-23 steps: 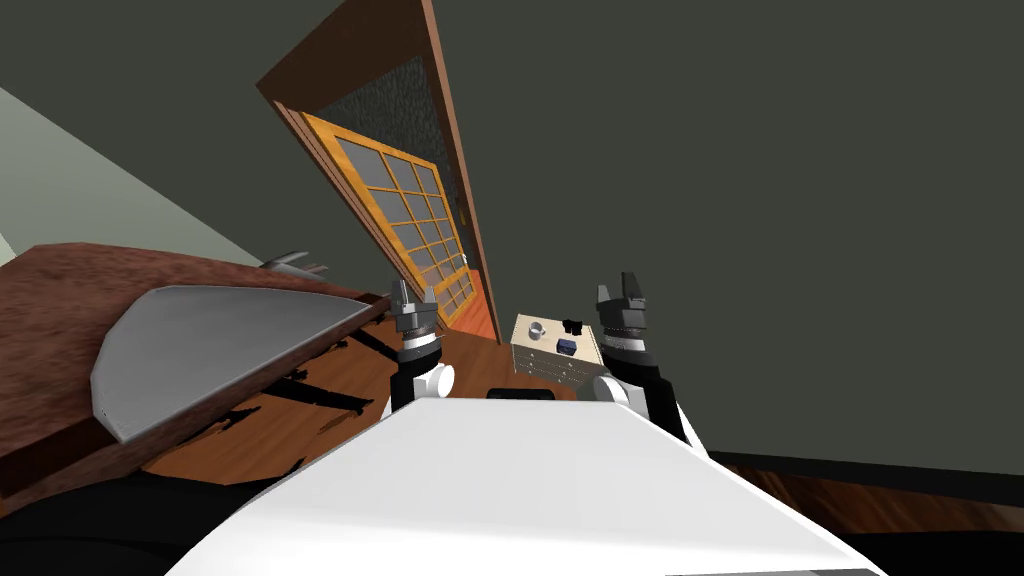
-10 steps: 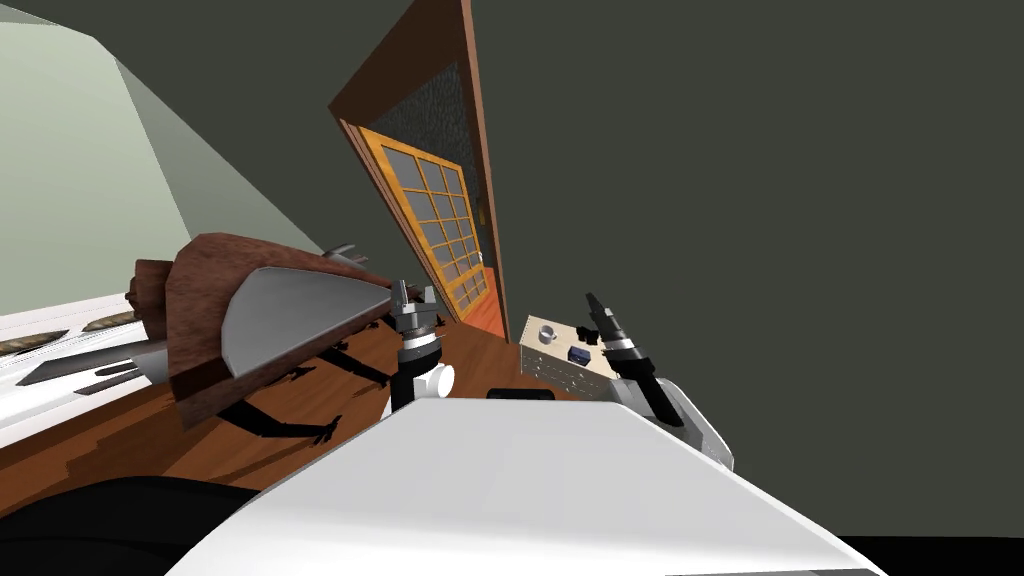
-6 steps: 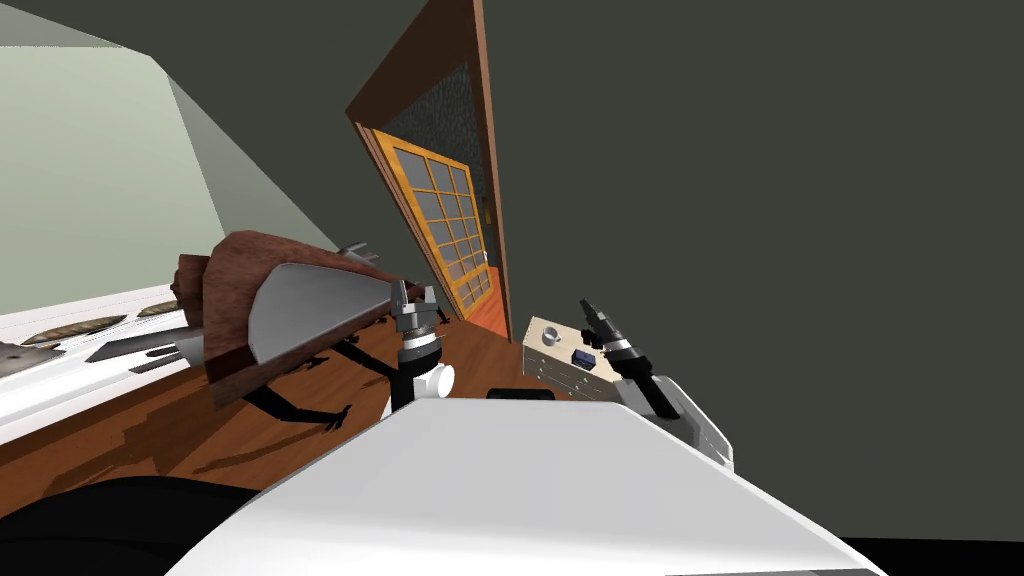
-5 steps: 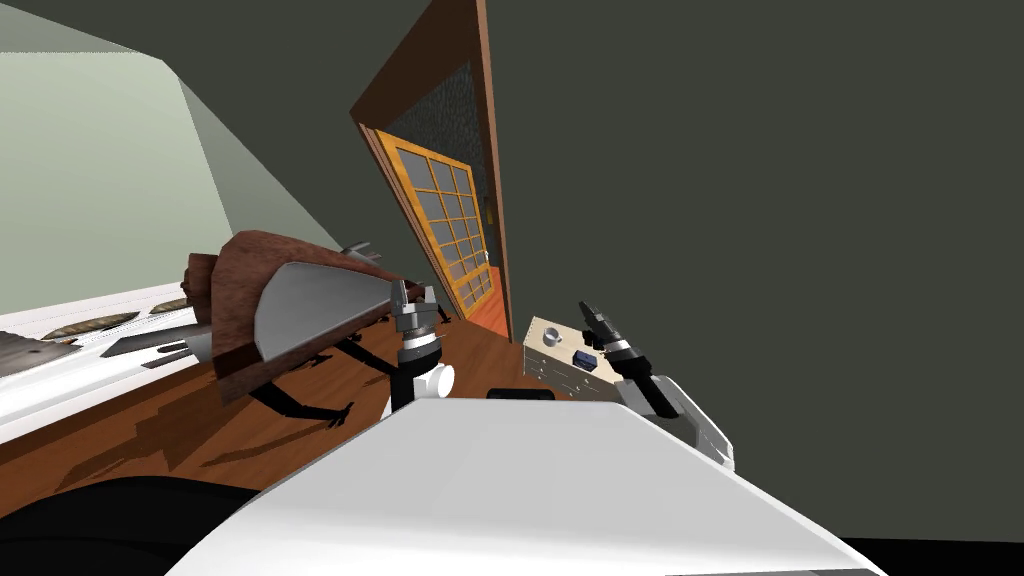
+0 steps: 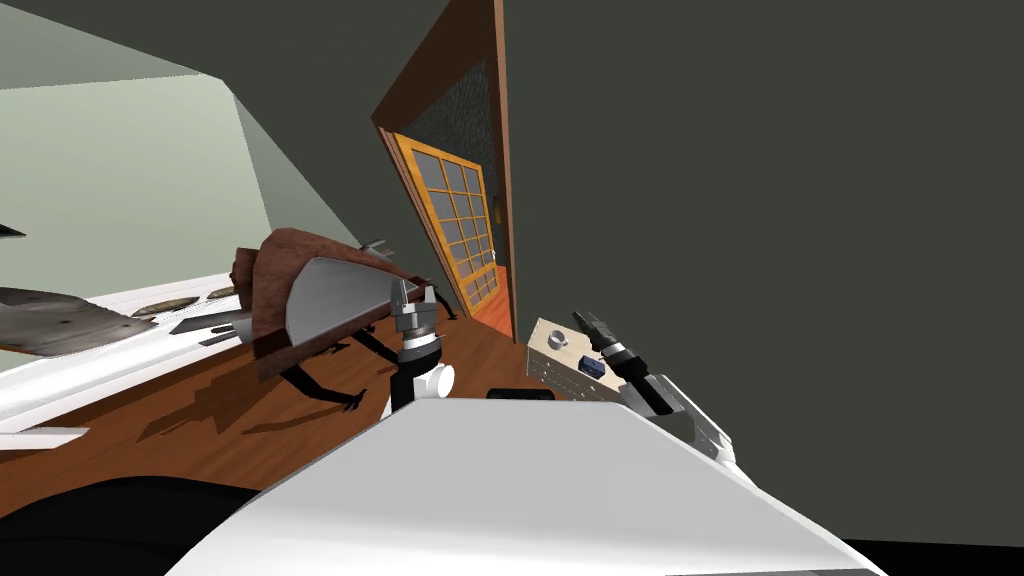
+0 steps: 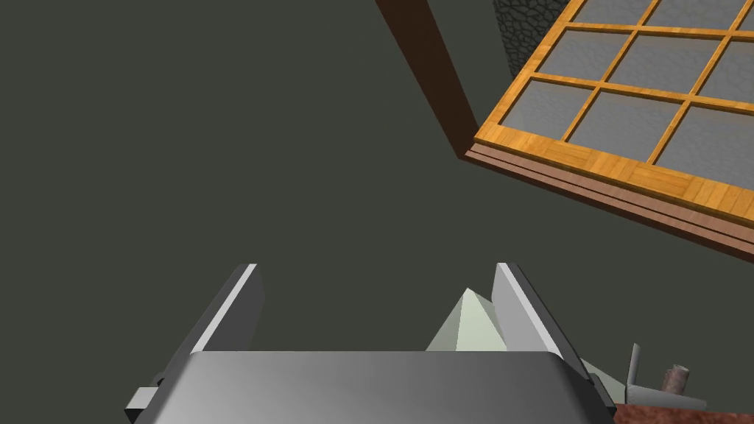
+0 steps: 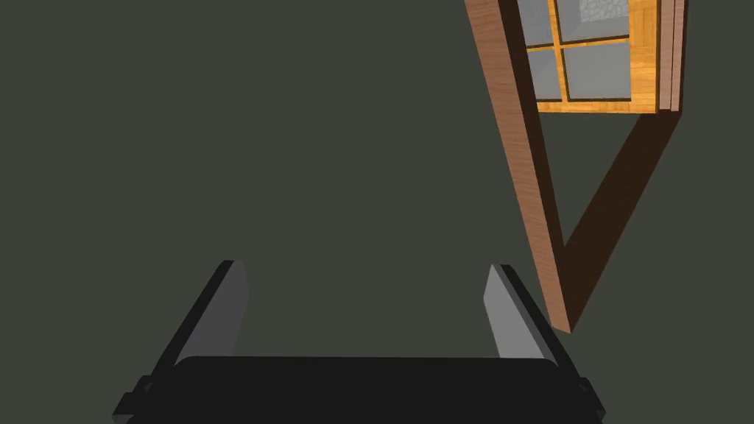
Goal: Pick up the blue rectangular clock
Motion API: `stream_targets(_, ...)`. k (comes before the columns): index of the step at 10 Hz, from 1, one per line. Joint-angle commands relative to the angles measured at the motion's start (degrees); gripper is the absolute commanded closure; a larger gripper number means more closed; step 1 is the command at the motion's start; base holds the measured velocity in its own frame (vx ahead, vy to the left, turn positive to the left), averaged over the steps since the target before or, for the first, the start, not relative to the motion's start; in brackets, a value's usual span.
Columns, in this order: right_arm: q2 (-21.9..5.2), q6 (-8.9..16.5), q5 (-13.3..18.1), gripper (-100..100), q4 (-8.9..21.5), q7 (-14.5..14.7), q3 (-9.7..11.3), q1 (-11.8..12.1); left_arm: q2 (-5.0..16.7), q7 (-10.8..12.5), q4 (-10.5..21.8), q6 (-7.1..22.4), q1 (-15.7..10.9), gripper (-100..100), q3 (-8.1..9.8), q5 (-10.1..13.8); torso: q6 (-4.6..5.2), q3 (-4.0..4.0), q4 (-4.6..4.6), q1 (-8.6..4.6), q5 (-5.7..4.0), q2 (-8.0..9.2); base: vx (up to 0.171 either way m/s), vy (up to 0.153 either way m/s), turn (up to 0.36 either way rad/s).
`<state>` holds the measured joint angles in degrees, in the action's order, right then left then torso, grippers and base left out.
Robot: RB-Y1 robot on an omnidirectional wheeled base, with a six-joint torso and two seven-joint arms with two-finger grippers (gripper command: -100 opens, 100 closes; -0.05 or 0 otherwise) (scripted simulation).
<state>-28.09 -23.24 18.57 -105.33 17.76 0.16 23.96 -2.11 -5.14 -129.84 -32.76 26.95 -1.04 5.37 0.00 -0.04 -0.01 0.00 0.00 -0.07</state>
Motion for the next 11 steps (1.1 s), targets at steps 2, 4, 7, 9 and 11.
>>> stream_targets(2, -3.0, -1.1, 3.4, -100, 4.0, 0.3, 1.1, -0.7, 0.0, 0.0, 0.0, 0.0, 0.0, 0, 0.00, 0.0, 0.03, 0.00, 0.00, 0.00, 0.00, 0.01, 0.012, 0.003, 0.116)
stream_targets(4, -5.1, -1.6, 5.8, -100, 7.2, 0.4, 2.2, -1.3, 0.0, 0.0, 0.0, 0.0, 0.0, 0, 0.00, 0.0, 0.03, 0.00, 0.00, 0.00, 0.00, 0.01, 0.014, 0.003, 0.112)
stream_targets(7, -7.1, -2.3, 8.3, -100, 11.1, 0.4, 3.4, -2.0, 0.0, 0.0, 0.0, 0.0, 0.0, 0, 0.01, 0.0, 0.04, -0.01, -0.01, 0.00, 0.00, -0.02, 0.014, 0.001, 0.093)
stream_targets(9, -9.1, -3.0, 10.7, -100, 14.3, 0.4, 4.7, -2.7, 0.0, 0.0, 0.0, 0.0, 0.0, 0, 0.00, 0.0, 0.01, 0.01, 0.00, 0.02, 0.01, 0.02, 0.010, 0.004, 0.113)
stream_targets(11, -11.2, -3.7, 13.2, -100, 17.4, 0.3, 6.1, -3.3, 0.0, 0.0, 0.0, 0.0, 0.0, 0, 0.00, 0.0, 0.01, 0.00, 0.00, 0.03, 0.01, 0.00, 0.012, 0.005, 0.118)
